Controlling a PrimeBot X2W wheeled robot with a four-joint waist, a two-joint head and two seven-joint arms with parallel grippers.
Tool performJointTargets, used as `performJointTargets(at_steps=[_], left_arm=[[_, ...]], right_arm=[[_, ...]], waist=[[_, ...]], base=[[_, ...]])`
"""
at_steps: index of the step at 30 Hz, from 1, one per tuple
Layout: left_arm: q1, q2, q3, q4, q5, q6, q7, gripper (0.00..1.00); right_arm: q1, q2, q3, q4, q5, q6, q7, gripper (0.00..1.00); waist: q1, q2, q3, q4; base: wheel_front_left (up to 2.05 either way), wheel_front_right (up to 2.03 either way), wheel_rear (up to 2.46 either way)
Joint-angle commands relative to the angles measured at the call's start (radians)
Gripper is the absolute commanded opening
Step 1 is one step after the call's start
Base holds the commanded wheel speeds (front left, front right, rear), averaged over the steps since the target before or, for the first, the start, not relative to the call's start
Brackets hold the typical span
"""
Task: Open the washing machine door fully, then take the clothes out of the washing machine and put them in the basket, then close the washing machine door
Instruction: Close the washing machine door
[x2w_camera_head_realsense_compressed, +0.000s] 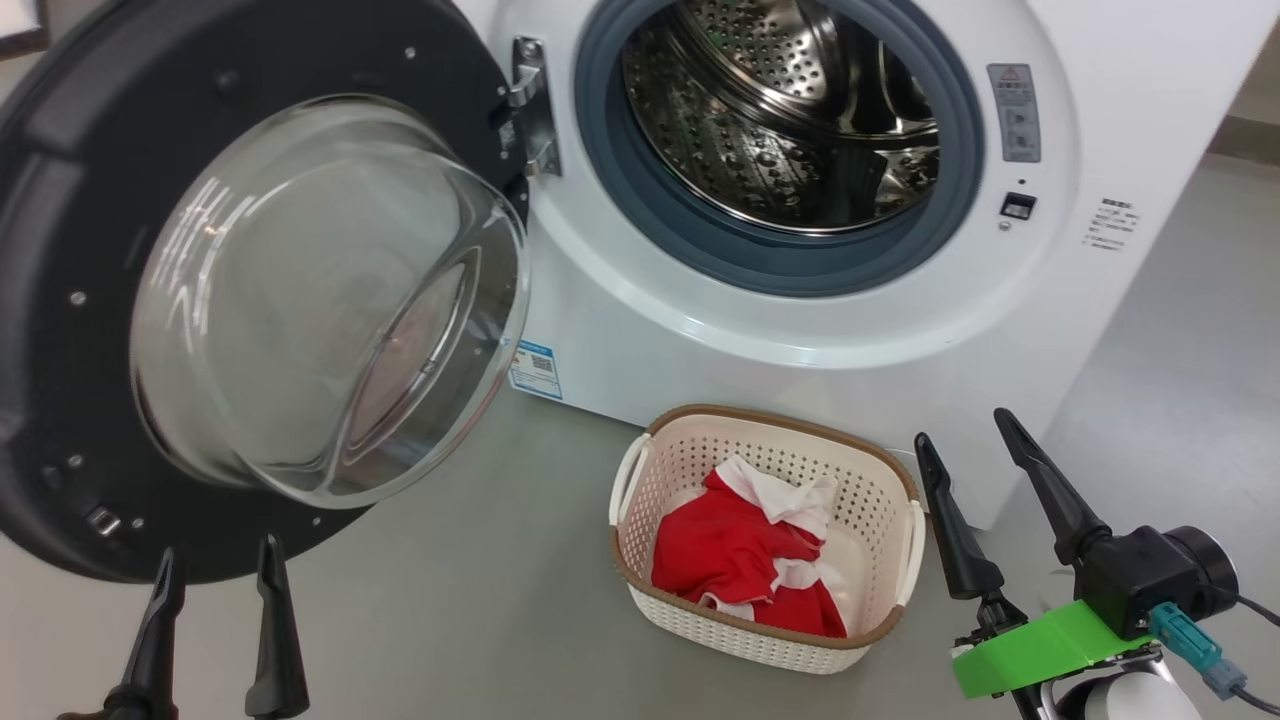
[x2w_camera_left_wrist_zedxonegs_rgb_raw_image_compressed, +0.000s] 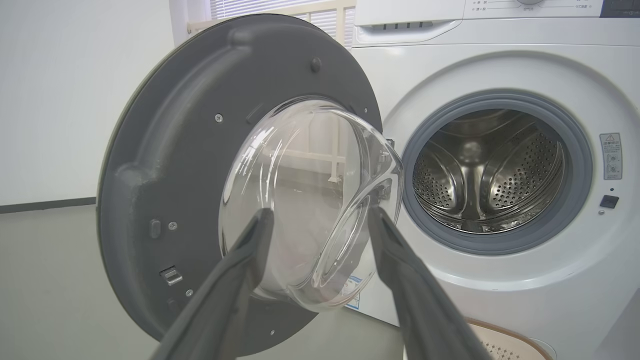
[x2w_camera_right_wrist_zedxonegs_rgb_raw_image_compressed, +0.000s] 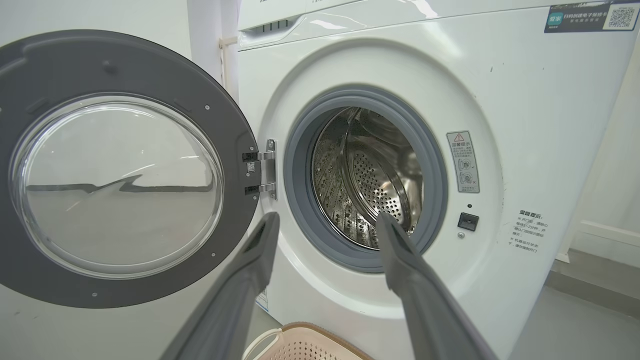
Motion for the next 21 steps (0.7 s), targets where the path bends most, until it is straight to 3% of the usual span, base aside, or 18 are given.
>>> performJointTargets(at_steps=[1,18,19,20,21], left_arm=[[-0.01,0.019,0.037,-0.028,0.007,0.01,0.0,1.0],[0.001,0.024,0.035,-0.034,0.007,0.027,-0.004,1.0],[0.0,0.025,0.034,-0.033,0.009,0.028,-0.005,0.96],[0.0,0.027,0.034,-0.03,0.011,0.029,-0.007,0.69],[-0.002,0.029,0.032,-0.028,0.015,0.03,-0.008,0.34]], right_arm=[[-0.037,-0.007,0.022,-0.031,0.01,0.002,-0.006,1.0],[-0.035,-0.007,0.041,-0.034,0.022,0.002,-0.006,1.0],[-0.034,-0.007,0.042,-0.033,0.022,0.002,-0.006,1.0],[-0.034,-0.007,0.043,-0.031,0.022,0.002,-0.006,1.0],[-0.034,-0.007,0.043,-0.03,0.022,0.002,-0.006,1.0]], waist=[[0.0,0.0,-0.006,0.023],[0.0,0.0,-0.01,0.059],[0.0,0.0,-0.011,0.058],[0.0,0.0,-0.012,0.058],[0.0,0.0,-0.012,0.057]], base=[[0.0,0.0,0.0],[0.0,0.0,0.0],[0.0,0.0,0.0],[0.0,0.0,0.0],[0.0,0.0,0.0]])
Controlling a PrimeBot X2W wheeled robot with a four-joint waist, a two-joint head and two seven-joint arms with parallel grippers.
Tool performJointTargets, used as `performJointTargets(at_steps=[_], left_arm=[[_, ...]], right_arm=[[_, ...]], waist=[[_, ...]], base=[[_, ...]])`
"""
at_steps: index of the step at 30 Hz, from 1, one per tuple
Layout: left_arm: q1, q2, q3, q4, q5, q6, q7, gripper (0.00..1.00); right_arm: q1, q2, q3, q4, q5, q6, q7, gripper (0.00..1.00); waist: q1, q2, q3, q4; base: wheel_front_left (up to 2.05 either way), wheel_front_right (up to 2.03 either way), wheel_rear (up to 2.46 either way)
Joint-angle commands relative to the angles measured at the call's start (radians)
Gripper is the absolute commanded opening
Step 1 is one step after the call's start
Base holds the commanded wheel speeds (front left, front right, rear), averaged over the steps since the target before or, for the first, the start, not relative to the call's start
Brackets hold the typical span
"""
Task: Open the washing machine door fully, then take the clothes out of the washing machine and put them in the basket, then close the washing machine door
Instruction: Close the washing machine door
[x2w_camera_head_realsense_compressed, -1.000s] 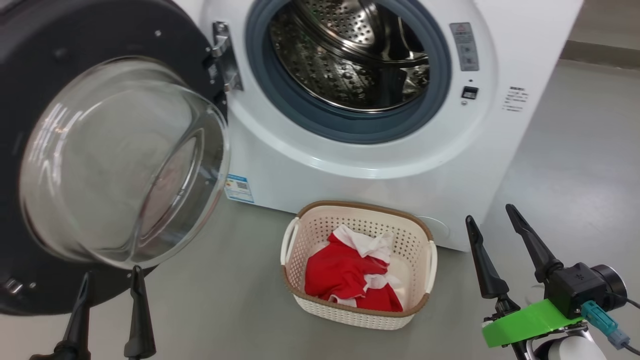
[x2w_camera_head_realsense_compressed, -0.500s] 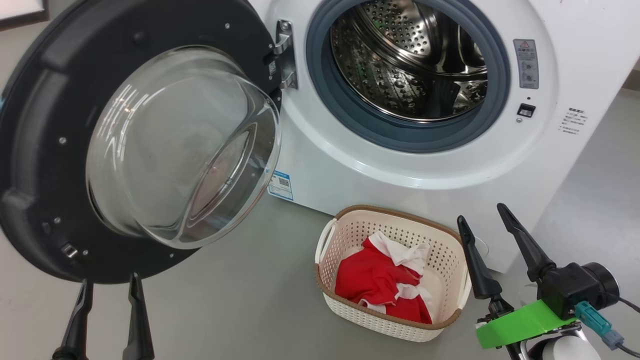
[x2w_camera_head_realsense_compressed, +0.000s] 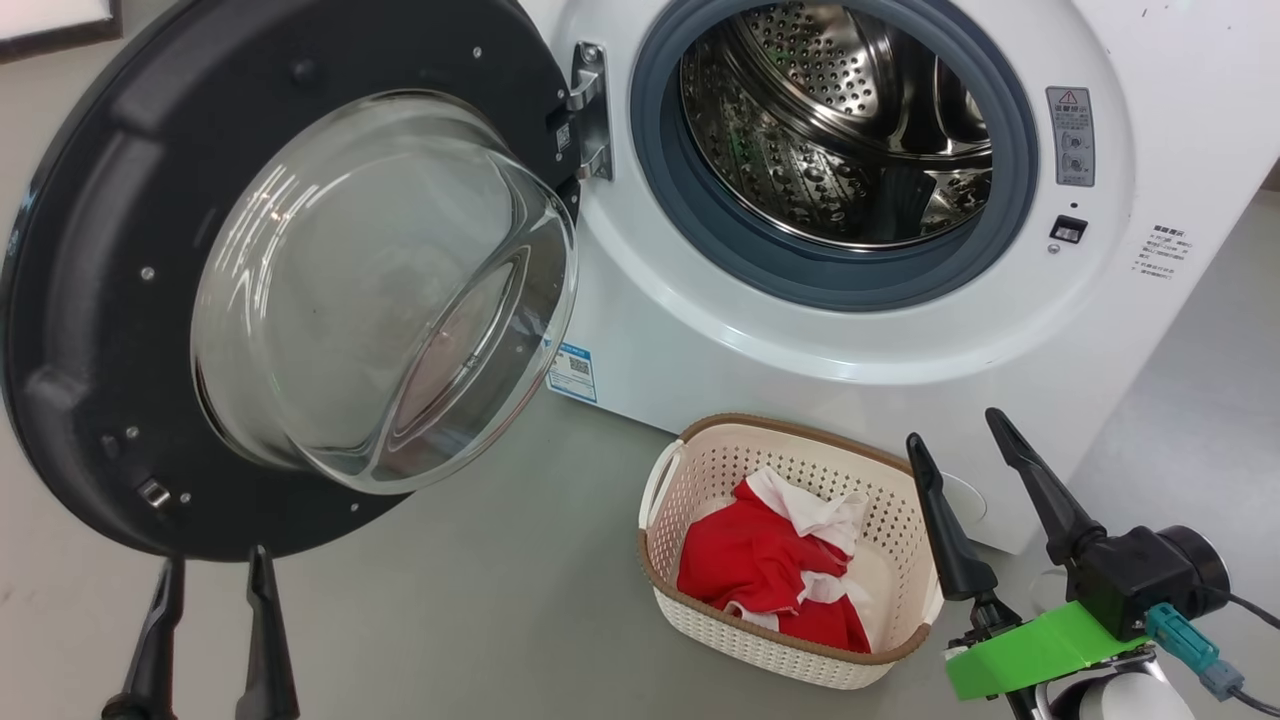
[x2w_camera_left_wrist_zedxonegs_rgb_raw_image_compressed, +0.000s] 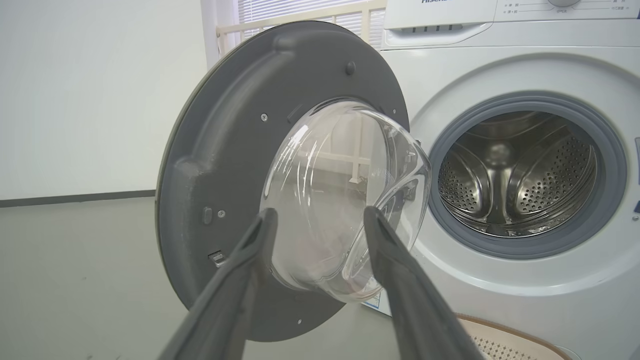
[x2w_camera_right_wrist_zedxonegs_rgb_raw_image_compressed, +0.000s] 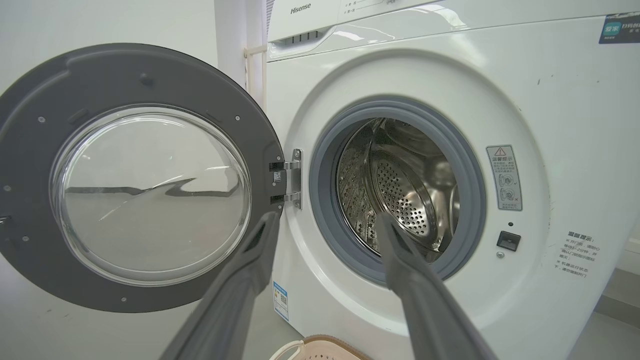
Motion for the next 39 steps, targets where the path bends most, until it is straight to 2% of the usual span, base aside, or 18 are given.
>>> performJointTargets(at_steps=[1,2,11,16,21,26,31,35,39], left_arm=[[-0.019,0.022,0.033,-0.023,0.015,0.007,-0.006,0.34],[-0.021,0.025,0.032,-0.021,0.018,0.007,-0.007,0.0],[-0.146,0.067,0.081,-0.078,0.0,-0.007,-0.033,0.0],[-0.317,0.127,0.153,-0.062,-0.036,-0.011,-0.035,0.0],[-0.515,0.19,0.216,0.028,-0.11,-0.027,-0.012,0.0],[-0.706,0.174,0.304,0.214,-0.284,-0.018,0.049,0.0],[-0.891,0.182,0.403,0.51,-0.46,-0.012,0.131,0.0],[-1.014,0.171,0.489,0.724,-0.596,0.028,0.214,0.0],[-1.083,0.164,0.52,0.875,-0.693,0.023,0.341,0.0]], right_arm=[[-0.034,-0.007,0.027,-0.022,0.004,0.002,-0.006,1.0],[-0.034,-0.007,0.027,-0.021,0.004,0.002,-0.006,1.0],[-0.031,-0.007,0.012,-0.024,0.012,0.002,-0.006,1.0],[-0.043,-0.007,0.025,-0.013,0.007,0.002,-0.006,1.0],[-0.05,-0.007,0.028,-0.008,0.002,0.002,-0.006,1.0],[-0.043,-0.007,0.028,-0.006,-0.003,0.002,-0.006,1.0],[-0.046,-0.007,0.026,-0.003,-0.019,0.002,-0.006,1.0],[-0.05,-0.007,0.022,0.001,-0.036,0.002,-0.006,1.0],[-0.047,-0.007,0.022,0.018,-0.039,0.002,-0.006,1.0]], waist=[[0.0,0.0,-0.001,-0.001],[0.0,0.0,-0.002,-0.002],[0.0,0.0,0.0,-0.003],[0.0,0.0,0.003,-0.003],[0.0,0.0,0.0,-0.006],[0.0,0.0,0.002,-0.008],[0.0,0.0,0.011,-0.011],[0.0,0.0,0.015,-0.011],[0.0,0.0,0.007,-0.014]], base=[[0.0,0.0,0.0],[0.0,0.0,0.0],[0.0,0.0,0.0],[0.0,0.0,0.0],[0.0,0.0,0.0],[0.0,0.0,0.0],[0.0,0.0,0.0],[0.0,0.0,0.0],[0.0,0.0,0.0]])
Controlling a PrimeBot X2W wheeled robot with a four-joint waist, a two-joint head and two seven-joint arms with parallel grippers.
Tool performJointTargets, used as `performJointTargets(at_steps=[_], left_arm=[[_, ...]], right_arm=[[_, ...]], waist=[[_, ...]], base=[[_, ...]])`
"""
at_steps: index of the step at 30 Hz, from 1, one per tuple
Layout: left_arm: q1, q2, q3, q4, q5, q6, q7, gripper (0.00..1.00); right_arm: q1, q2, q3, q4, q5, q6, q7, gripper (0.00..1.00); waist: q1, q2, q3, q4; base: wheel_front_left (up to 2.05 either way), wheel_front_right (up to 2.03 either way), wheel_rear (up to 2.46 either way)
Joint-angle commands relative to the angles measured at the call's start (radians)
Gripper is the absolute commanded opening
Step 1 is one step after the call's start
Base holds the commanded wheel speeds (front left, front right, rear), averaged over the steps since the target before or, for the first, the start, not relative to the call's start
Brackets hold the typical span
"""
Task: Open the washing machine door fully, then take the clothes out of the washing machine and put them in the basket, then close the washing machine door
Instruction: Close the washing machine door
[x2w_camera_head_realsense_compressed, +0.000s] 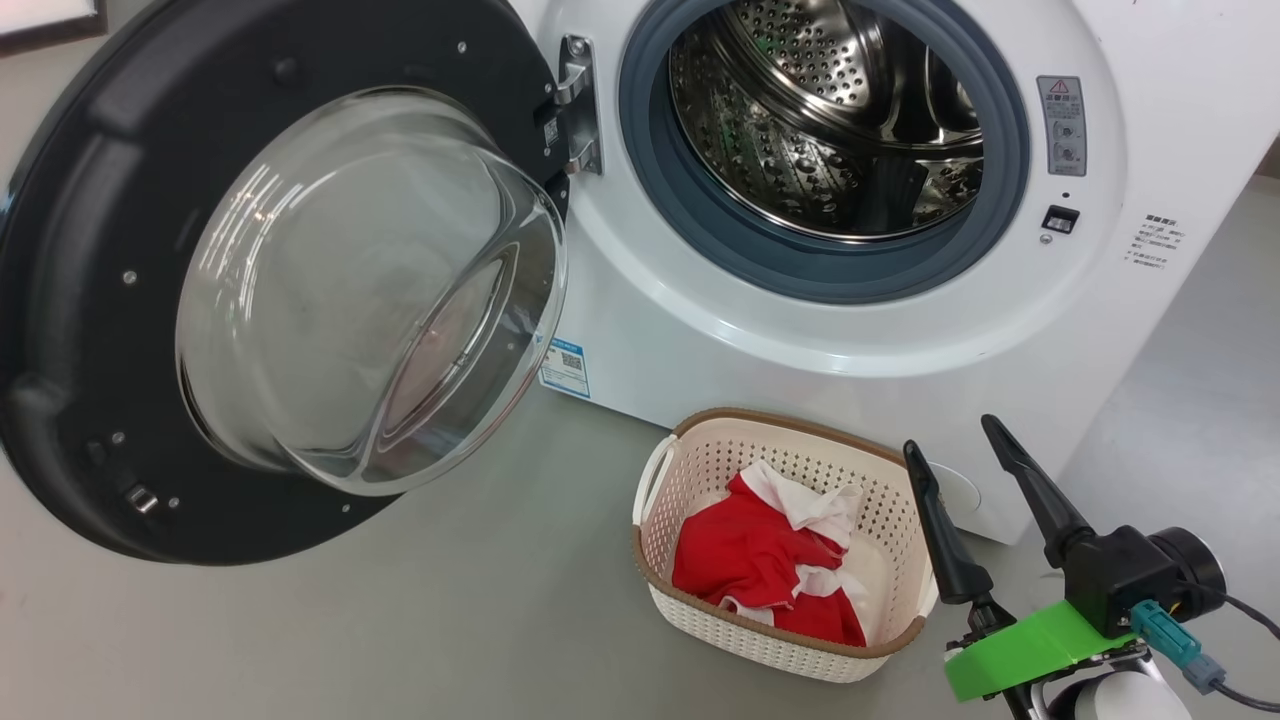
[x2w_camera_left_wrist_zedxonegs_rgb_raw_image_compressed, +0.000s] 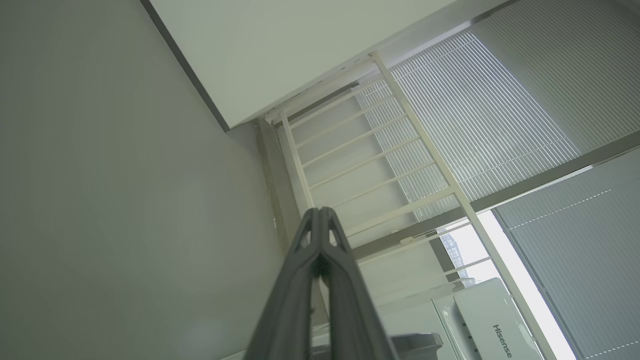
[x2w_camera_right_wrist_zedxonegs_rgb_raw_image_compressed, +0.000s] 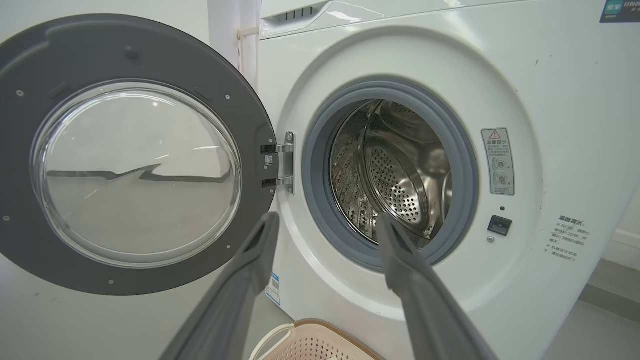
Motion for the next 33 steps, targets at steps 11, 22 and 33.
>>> performJointTargets(at_steps=[11,22,33], left_arm=[[-0.024,0.113,-0.023,0.166,-0.027,-0.055,0.183,0.0],[-0.009,0.137,-0.044,0.271,-0.044,-0.131,0.282,0.0],[0.001,0.093,-0.006,0.32,-0.131,-0.213,0.379,0.0]], right_arm=[[-0.032,-0.006,0.037,-0.009,0.009,0.002,-0.006,1.0],[-0.033,-0.006,0.033,-0.016,0.003,0.002,-0.006,1.0],[-0.034,-0.006,0.033,-0.033,0.013,0.002,-0.006,1.0]], waist=[[0.0,0.0,-0.005,-0.037],[0.0,0.0,0.0,-0.052],[0.0,0.0,0.017,-0.026]], base=[[0.0,0.0,0.0],[0.0,0.0,0.0],[0.0,0.0,0.0]])
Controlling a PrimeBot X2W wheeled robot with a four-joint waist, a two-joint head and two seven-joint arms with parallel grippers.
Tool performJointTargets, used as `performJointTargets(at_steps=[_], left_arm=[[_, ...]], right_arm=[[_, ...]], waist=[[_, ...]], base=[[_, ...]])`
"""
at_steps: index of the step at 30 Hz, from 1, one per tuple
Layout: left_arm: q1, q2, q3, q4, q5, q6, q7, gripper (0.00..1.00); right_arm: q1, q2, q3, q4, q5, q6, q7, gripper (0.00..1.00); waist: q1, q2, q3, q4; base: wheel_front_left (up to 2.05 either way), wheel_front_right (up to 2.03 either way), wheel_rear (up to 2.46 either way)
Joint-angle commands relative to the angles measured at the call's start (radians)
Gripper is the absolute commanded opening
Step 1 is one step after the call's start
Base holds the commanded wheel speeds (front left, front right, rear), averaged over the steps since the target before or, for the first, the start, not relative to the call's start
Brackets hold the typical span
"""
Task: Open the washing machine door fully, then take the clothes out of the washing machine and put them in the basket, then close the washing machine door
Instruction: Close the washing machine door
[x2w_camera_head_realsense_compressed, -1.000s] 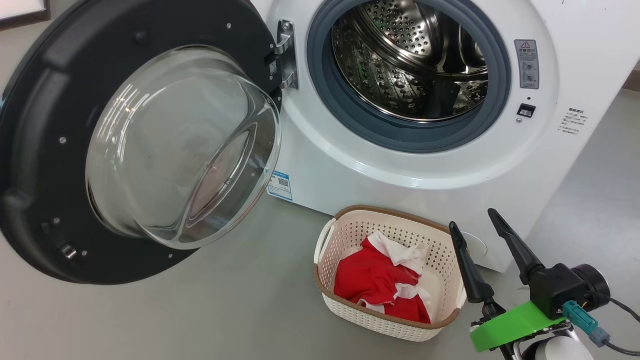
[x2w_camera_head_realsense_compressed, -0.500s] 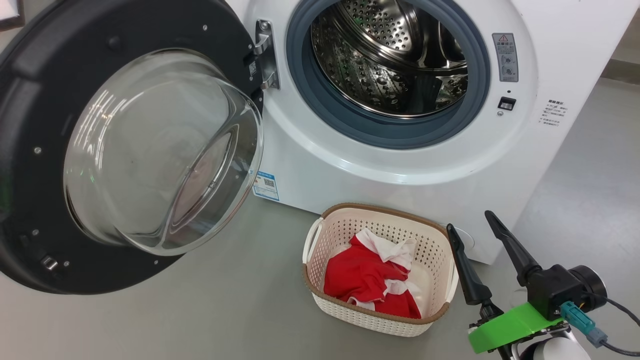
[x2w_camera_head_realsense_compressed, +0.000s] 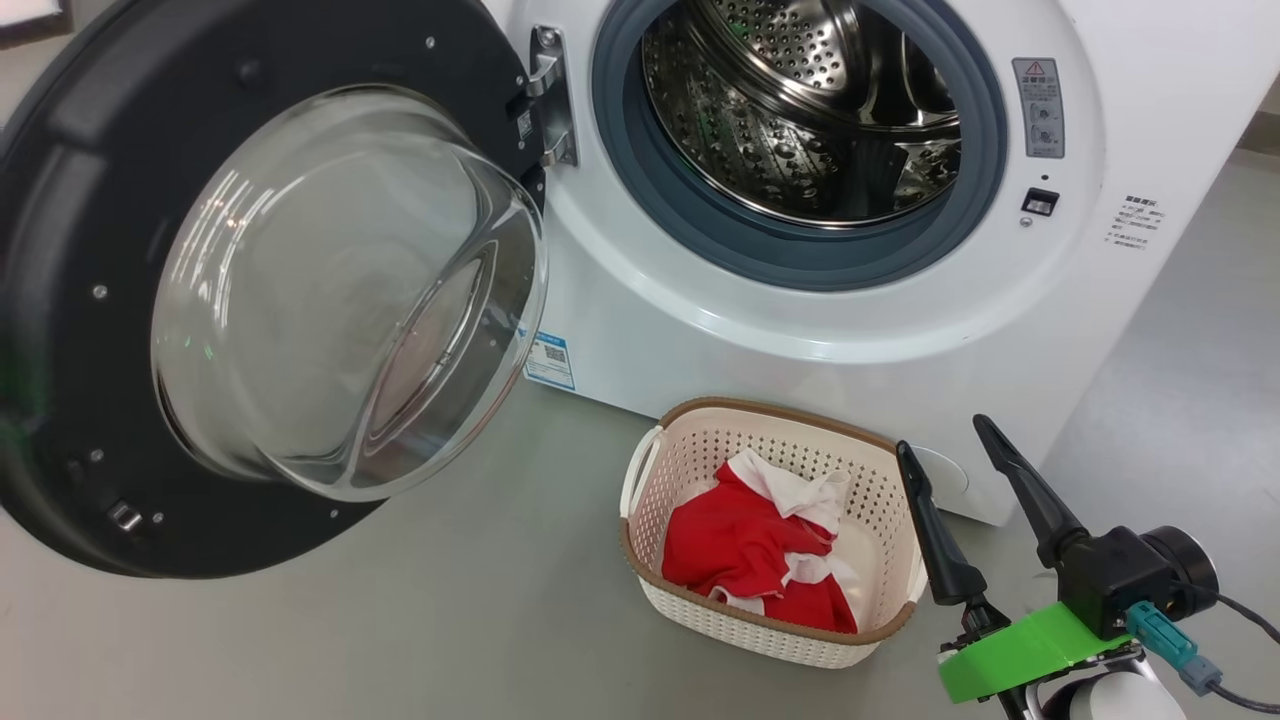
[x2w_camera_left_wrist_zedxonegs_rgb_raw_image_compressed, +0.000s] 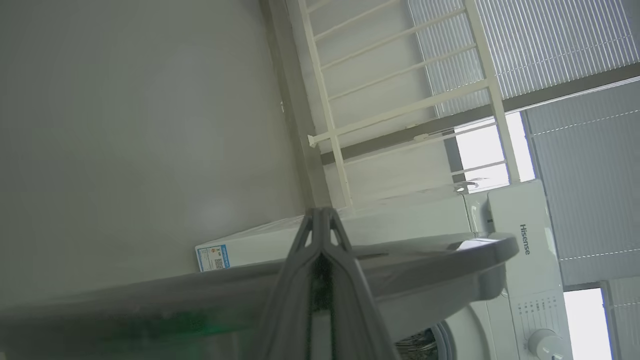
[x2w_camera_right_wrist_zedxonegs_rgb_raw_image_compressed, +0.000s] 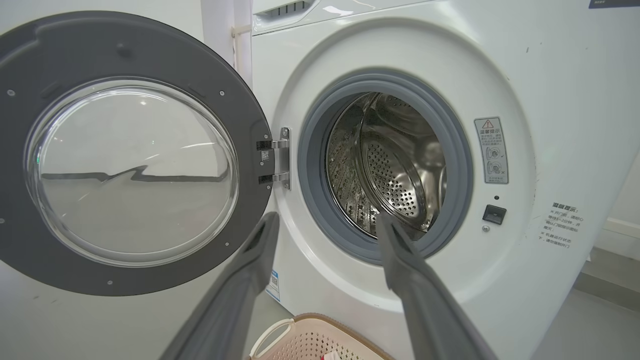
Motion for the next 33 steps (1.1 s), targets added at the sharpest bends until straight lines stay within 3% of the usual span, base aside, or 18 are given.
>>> performJointTargets(at_steps=[1,6,20,33], left_arm=[[0.007,0.016,0.027,-0.008,-0.042,-0.013,0.034,0.0],[0.008,-0.001,0.068,-0.004,-0.098,-0.03,0.073,0.0],[0.098,-0.048,0.048,-0.087,-0.126,-0.086,0.195,0.0],[0.227,-0.158,0.1,-0.354,-0.241,-0.083,0.325,0.0]], right_arm=[[-0.034,-0.006,0.019,-0.028,0.006,0.002,-0.006,1.0],[-0.042,-0.006,0.022,-0.028,0.01,0.002,-0.006,1.0],[-0.055,-0.006,0.013,-0.041,0.014,0.002,-0.006,1.0],[-0.065,-0.006,0.022,-0.044,0.02,0.002,-0.006,1.0]], waist=[[-0.0001,0.0,0.004,0.007],[-0.0001,0.0,0.012,0.015],[-0.0001,0.0,0.037,0.021],[-0.0001,0.0,0.056,0.028]], base=[[0.0,0.0,0.0],[0.0,0.0,0.0],[0.0,0.0,0.0],[0.0,0.0,0.0]])
